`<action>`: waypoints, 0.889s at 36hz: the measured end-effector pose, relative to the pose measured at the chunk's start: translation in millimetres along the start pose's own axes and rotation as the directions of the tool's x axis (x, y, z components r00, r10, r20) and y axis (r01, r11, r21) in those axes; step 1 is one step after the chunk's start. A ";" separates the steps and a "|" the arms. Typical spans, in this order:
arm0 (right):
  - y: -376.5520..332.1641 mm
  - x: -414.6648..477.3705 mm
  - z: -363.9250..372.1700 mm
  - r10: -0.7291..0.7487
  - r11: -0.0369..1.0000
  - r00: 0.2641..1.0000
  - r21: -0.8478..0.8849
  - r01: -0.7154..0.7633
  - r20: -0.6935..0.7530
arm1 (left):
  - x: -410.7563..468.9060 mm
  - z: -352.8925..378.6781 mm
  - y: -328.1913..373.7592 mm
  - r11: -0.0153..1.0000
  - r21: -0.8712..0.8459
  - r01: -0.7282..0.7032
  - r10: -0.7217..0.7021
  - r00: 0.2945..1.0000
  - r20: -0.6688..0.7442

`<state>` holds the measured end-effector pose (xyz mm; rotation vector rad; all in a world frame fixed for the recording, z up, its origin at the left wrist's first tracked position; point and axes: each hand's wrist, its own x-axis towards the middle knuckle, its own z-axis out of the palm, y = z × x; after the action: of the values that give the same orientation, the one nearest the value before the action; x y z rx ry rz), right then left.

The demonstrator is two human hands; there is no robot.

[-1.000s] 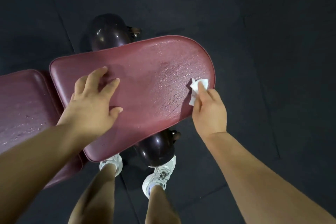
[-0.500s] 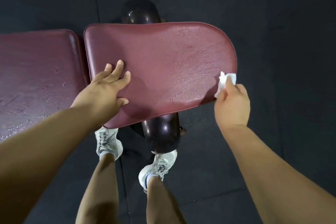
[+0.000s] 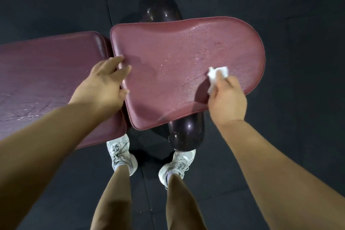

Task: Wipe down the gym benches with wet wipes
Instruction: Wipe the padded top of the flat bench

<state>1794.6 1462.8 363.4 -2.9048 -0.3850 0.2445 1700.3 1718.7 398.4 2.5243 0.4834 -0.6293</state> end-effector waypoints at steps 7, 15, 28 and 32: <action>-92.3 -53.8 34.9 0.038 0.991 0.999 0.129 -0.041 0.024 | -1.3 -9.5 -35.8 0.996 0.090 0.027 -0.041 0.987 0.154; -107.1 -53.6 32.5 -0.417 0.909 0.886 0.119 0.400 0.205 | 4.5 -19.1 -44.1 0.994 0.098 -0.049 0.030 0.982 0.186; -153.3 -11.6 43.2 -0.222 0.974 0.972 0.057 0.217 0.083 | 12.9 -26.3 -65.2 0.990 0.022 -0.140 0.132 0.968 0.212; -143.2 -13.4 40.4 -0.686 0.718 0.691 0.063 0.693 0.225 | 18.2 -34.8 -75.3 0.995 0.020 -0.098 0.096 0.990 0.102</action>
<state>1739.9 1601.7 357.6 -2.5102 -1.4863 0.4498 1694.1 1802.7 387.9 2.5079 0.3166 -0.7252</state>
